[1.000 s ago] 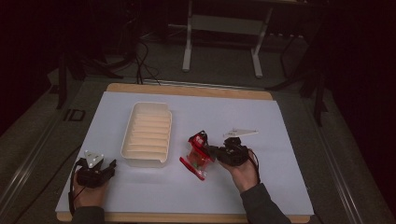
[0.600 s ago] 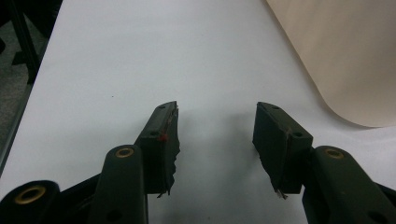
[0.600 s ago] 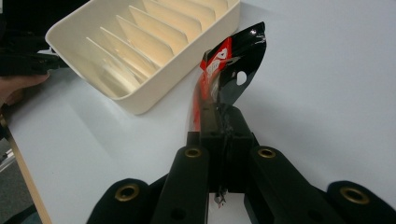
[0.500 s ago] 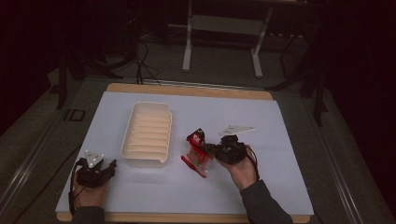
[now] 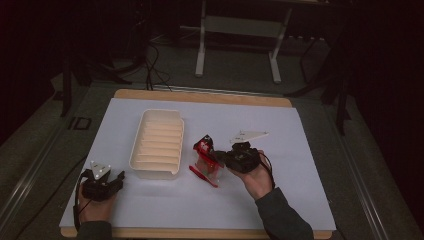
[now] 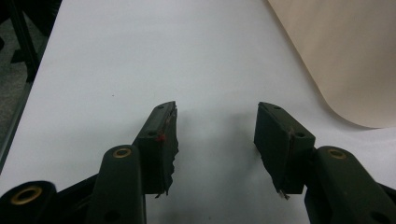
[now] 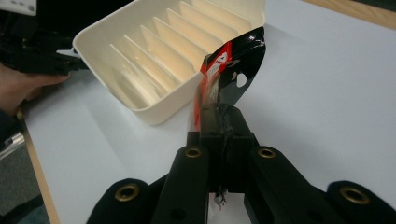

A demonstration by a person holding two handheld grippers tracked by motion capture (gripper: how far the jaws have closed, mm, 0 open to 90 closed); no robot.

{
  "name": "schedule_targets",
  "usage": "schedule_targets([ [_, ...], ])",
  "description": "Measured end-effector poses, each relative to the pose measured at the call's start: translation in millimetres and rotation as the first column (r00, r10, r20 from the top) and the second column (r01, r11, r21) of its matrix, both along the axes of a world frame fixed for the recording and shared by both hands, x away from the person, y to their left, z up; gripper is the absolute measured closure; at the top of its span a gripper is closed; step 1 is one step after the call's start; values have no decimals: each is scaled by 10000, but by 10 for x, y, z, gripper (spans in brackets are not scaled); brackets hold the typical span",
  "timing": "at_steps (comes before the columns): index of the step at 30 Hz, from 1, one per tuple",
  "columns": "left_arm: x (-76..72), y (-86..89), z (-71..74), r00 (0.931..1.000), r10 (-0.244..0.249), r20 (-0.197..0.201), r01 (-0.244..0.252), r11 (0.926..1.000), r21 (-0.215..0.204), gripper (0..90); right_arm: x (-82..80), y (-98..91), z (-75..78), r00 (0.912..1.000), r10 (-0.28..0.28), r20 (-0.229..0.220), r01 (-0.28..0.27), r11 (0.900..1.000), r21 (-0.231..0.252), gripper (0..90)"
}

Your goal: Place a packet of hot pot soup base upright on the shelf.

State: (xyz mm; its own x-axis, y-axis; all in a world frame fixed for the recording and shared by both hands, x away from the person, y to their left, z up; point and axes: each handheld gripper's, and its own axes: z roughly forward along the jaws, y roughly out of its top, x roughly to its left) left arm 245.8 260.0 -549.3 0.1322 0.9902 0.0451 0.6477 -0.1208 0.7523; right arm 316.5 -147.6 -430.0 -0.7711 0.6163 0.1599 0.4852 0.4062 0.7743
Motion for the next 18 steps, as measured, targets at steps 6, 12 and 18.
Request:
schedule_targets([
  [6, 0, 1, 1, 10000, 10, -1, -10, 10000, -7, 489, 20, 51, 32, 9992, 347, 197, -343, 9992, -223, 894],
  [12, -1, 1, 1, 10000, 6, -2, -6, 10000, -3, 488, 15, 100, 55, 9936, 911, 670, -876, 9948, -527, 893],
  [18, -1, 1, 3, 10000, 1, -28, -1, 10000, 5, 488, 4, 127, 113, 9845, 1325, 1150, -1251, 9897, -697, 893],
])
